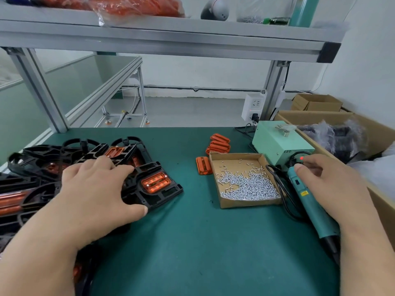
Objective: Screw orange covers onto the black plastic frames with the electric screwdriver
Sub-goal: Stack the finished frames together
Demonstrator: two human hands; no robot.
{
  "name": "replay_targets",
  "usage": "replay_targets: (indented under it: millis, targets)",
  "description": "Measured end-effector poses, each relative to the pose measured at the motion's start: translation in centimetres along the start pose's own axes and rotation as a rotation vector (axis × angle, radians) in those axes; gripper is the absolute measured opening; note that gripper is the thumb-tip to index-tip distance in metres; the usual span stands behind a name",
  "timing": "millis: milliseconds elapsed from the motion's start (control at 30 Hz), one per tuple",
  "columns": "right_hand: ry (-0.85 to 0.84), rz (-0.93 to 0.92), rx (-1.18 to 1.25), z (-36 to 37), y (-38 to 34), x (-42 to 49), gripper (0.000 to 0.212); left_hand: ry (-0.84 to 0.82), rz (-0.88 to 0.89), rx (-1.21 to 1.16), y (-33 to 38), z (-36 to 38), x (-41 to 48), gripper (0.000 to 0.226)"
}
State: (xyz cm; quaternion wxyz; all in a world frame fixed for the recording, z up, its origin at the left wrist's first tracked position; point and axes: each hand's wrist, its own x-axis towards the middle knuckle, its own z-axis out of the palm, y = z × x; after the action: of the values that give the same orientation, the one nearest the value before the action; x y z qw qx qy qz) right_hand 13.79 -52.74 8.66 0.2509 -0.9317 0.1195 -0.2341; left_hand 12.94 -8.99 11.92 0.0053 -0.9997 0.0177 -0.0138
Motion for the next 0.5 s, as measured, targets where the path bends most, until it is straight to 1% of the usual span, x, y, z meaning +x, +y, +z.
replay_targets:
  millis: [100,200,267,333,500]
  targets:
    - [0.063,-0.037,0.083,0.2,-0.8,-0.4,0.022,-0.017,0.048,0.061,1.9,0.0,-0.7,0.112]
    - [0.078,-0.096,0.143,0.6,-1.8,-0.7,0.007,-0.035,0.088,0.124,3.7,0.1,-1.5,0.108]
    - [0.071,-0.139,0.122,0.8,-2.2,-0.9,0.004,-0.042,0.117,0.17,4.8,0.2,-1.7,0.104]
    - [0.05,-0.168,0.096,1.2,-2.5,-1.0,0.006,-0.055,0.138,0.208,5.4,0.5,-1.8,0.097]
    - [-0.014,-0.228,0.096,1.6,-2.9,-1.3,0.003,-0.122,0.149,0.237,6.1,1.3,-1.6,0.069]
